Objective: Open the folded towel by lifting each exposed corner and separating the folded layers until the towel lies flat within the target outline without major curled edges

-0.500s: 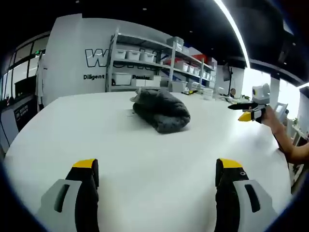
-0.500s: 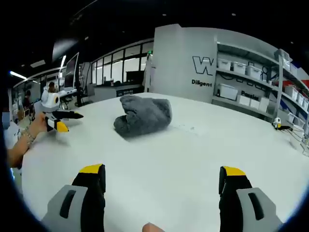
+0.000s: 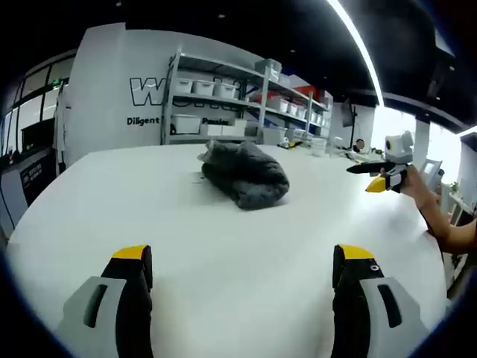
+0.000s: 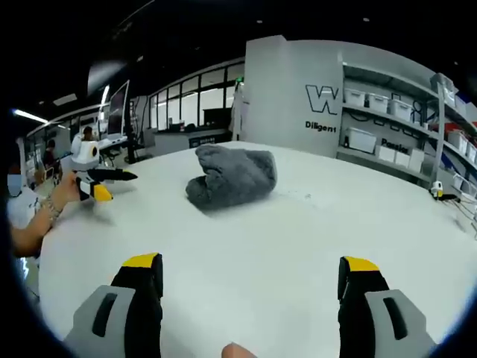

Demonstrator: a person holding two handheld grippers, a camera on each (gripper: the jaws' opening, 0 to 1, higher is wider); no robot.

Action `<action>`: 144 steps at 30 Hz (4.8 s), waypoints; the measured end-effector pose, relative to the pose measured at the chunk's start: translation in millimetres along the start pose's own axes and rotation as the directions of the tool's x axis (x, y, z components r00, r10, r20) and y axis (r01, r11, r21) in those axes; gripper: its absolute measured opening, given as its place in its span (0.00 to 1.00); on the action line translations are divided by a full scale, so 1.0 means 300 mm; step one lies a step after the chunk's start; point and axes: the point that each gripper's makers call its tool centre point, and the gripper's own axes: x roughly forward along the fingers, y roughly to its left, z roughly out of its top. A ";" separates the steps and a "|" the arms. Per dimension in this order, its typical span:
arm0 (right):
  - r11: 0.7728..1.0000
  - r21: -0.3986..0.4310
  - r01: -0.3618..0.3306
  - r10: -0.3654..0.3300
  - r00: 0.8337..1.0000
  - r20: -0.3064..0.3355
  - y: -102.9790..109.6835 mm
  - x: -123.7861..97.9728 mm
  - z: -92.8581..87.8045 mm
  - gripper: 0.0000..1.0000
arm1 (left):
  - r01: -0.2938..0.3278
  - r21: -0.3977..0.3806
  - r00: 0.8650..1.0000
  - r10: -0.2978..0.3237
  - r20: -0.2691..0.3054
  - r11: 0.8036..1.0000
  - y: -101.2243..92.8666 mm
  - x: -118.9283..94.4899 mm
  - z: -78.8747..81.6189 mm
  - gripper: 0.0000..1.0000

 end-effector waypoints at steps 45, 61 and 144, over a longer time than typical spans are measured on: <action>0.997 -0.071 -0.024 0.022 0.999 -0.025 0.026 -0.014 0.008 0.99 | 0.093 0.013 0.993 -0.093 0.073 0.996 -0.092 -0.039 0.077 1.00; 0.992 -0.124 -0.039 0.044 0.998 0.036 0.067 -0.048 0.096 0.99 | 0.085 0.048 0.995 -0.087 0.042 0.995 -0.097 -0.028 0.061 1.00; 0.777 -0.629 -0.008 -0.060 0.994 -0.086 0.282 0.691 0.243 0.06 | 0.087 0.010 0.995 -0.087 0.040 0.996 -0.077 -0.052 0.061 0.98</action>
